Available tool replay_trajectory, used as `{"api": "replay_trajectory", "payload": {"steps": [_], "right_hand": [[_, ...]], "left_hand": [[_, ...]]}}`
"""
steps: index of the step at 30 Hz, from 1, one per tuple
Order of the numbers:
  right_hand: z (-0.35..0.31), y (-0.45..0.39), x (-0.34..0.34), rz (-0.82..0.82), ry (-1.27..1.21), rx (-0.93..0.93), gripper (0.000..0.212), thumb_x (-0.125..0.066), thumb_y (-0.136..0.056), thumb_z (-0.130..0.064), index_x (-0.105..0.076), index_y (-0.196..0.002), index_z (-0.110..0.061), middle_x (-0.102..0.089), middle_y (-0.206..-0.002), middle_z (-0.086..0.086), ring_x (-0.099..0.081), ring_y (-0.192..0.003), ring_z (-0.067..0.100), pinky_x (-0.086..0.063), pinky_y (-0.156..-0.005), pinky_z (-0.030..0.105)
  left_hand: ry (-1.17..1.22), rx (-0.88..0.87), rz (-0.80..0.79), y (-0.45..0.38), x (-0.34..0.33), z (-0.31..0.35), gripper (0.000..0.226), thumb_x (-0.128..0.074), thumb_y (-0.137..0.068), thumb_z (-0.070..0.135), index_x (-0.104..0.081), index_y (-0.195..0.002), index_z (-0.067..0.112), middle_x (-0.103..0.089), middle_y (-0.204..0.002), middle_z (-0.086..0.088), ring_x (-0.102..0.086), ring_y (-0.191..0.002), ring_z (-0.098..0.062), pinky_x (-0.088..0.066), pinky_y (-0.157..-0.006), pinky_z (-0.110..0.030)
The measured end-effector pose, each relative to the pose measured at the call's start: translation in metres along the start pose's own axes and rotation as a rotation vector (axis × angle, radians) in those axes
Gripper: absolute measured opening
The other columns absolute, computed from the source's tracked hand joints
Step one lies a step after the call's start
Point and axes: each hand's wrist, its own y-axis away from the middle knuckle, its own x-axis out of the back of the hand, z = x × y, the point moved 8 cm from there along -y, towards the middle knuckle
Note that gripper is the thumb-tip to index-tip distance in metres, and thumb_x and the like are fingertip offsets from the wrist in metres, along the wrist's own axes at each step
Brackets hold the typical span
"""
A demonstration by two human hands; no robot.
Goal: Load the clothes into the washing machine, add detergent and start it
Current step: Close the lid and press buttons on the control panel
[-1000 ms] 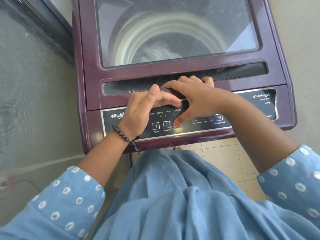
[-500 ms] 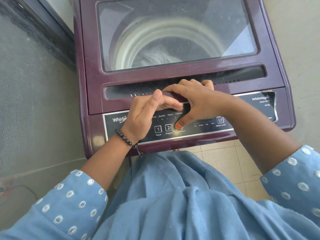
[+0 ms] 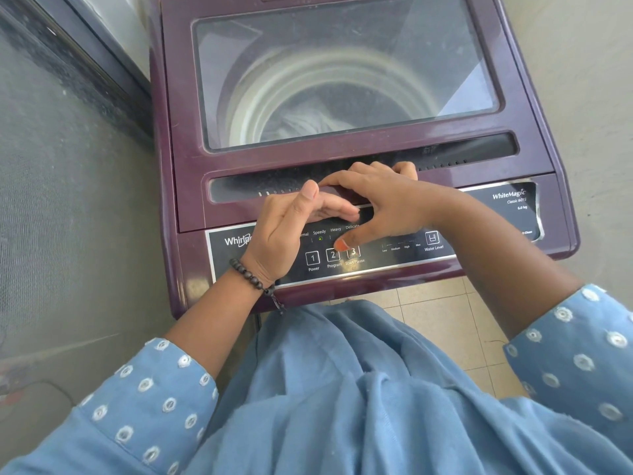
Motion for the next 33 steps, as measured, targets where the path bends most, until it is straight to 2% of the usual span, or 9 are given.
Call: {"api": "replay_trajectory", "payload": {"steps": [4,8,14,21,33], "right_hand": [[0.0005,-0.0001,0.0003,-0.011,-0.004,0.007,0.091,-0.072,-0.064,-0.069,-0.029,-0.14,-0.044,-0.039,-0.112,-0.015,-0.035,-0.107,0.012,-0.021,-0.096,0.039],[0.001,-0.0009,0.0004,-0.021,-0.009,0.003,0.093,-0.073,-0.062,-0.067,-0.029,-0.14,-0.045,-0.039,-0.114,-0.014,-0.035,-0.11,0.013,-0.023,-0.099,0.042],[0.0012,-0.0008,0.0007,-0.014,-0.014,-0.002,0.092,-0.074,-0.062,-0.068,-0.03,-0.14,-0.045,-0.039,-0.115,-0.015,-0.035,-0.11,0.012,-0.021,-0.097,0.04],[0.0016,-0.0013,-0.0005,-0.018,-0.028,-0.002,0.092,-0.075,-0.062,-0.066,-0.031,-0.14,-0.045,-0.043,-0.117,-0.013,-0.038,-0.112,0.014,-0.025,-0.102,0.045],[0.0008,0.0012,0.0013,0.021,-0.044,-0.016,0.08,-0.07,-0.069,-0.066,-0.035,-0.137,-0.045,-0.045,-0.12,-0.011,-0.037,-0.113,0.013,-0.021,-0.098,0.041]], "left_hand": [[-0.004,0.0,0.003,-0.0004,-0.0004,0.0009,0.065,-0.026,-0.102,0.047,-0.07,-0.102,-0.001,-0.073,-0.096,-0.015,-0.072,-0.096,-0.02,-0.053,-0.088,-0.026],[-0.009,0.011,0.016,-0.0011,0.0007,-0.0008,0.062,-0.021,-0.1,0.037,-0.07,-0.102,-0.001,-0.074,-0.095,-0.016,-0.072,-0.096,-0.021,-0.053,-0.089,-0.026],[-0.017,0.009,0.02,-0.0008,0.0004,-0.0009,0.062,-0.021,-0.099,0.037,-0.07,-0.102,-0.001,-0.074,-0.094,-0.015,-0.073,-0.095,-0.02,-0.053,-0.088,-0.025],[-0.014,0.008,0.034,-0.0004,0.0007,-0.0015,0.063,-0.022,-0.1,0.038,-0.071,-0.102,-0.003,-0.074,-0.094,-0.015,-0.073,-0.094,-0.021,-0.053,-0.087,-0.025],[-0.007,0.012,0.047,-0.0008,-0.001,-0.001,0.063,-0.023,-0.099,0.04,-0.071,-0.101,-0.001,-0.074,-0.093,-0.014,-0.073,-0.093,-0.02,-0.053,-0.086,-0.024]]}}
